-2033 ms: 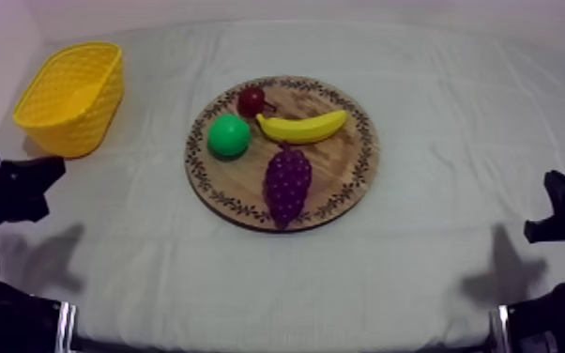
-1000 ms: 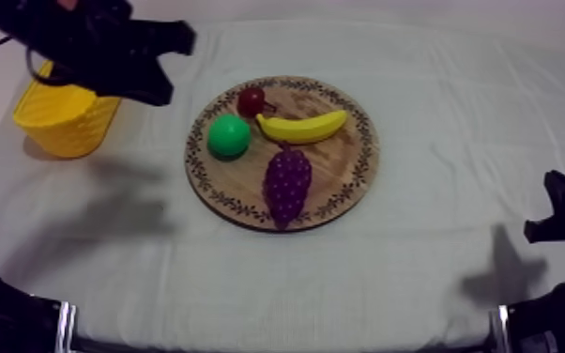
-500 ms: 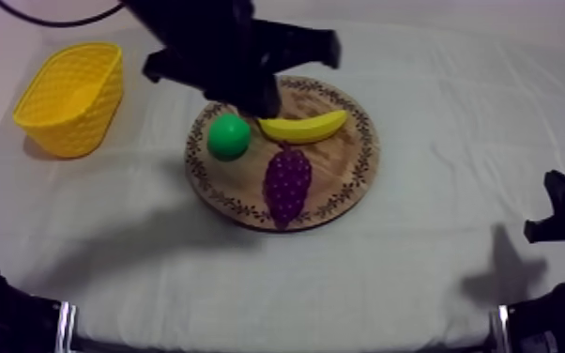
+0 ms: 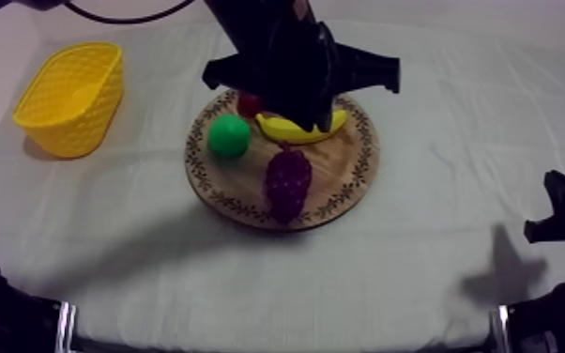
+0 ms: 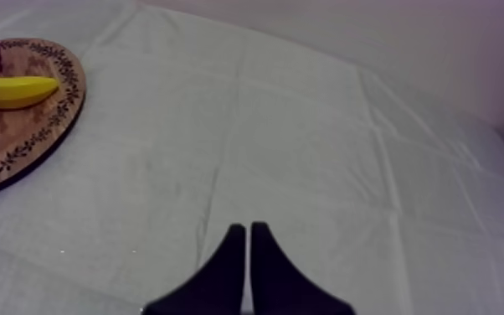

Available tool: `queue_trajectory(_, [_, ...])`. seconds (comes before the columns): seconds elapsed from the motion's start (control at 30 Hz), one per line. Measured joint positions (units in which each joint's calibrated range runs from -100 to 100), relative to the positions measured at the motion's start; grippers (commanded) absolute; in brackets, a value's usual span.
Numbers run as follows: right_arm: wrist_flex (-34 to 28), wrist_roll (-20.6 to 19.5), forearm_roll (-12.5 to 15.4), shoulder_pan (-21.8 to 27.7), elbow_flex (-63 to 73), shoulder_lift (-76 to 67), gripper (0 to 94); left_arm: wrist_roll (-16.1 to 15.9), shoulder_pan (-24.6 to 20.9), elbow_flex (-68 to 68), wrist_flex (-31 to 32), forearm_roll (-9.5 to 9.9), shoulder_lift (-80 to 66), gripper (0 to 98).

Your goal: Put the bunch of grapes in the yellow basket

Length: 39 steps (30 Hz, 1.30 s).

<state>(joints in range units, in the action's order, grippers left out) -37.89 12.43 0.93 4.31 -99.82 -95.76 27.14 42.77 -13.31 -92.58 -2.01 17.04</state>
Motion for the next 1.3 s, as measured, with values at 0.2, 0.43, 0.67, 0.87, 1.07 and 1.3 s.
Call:
queue_trajectory(0.2, [0.0, 0.0, 0.0, 0.0, 0.0, 0.0, 0.3, -0.54, -0.99, 0.36, 0.14, -0.22, 1.8, 50.5])
queue_trajectory(0.43, [0.0, 0.0, 0.0, 0.0, 0.0, 0.0, 0.3, -0.9, -2.23, 0.77, 0.22, -0.5, 3.25, 71.8])
queue_trajectory(0.67, [0.0, 0.0, 0.0, 0.0, 0.0, 0.0, 0.3, -1.55, -2.83, -0.49, 0.32, -0.9, 4.82, 84.8])
queue_trajectory(0.87, [0.0, -0.07, 0.0, 0.0, 0.0, 0.0, 0.3, -1.68, -3.47, -0.03, 0.52, -1.36, 7.11, 86.1])
queue_trajectory(1.07, [0.0, 0.02, 0.0, 0.0, 0.0, 0.0, 0.3, -1.86, -4.05, 1.83, 1.46, -1.52, 10.71, 86.4])
queue_trajectory(1.3, [0.0, 0.02, 0.0, 0.0, 0.0, 0.0, 0.3, -2.33, -4.66, 3.24, 3.11, -1.93, 15.53, 86.8])
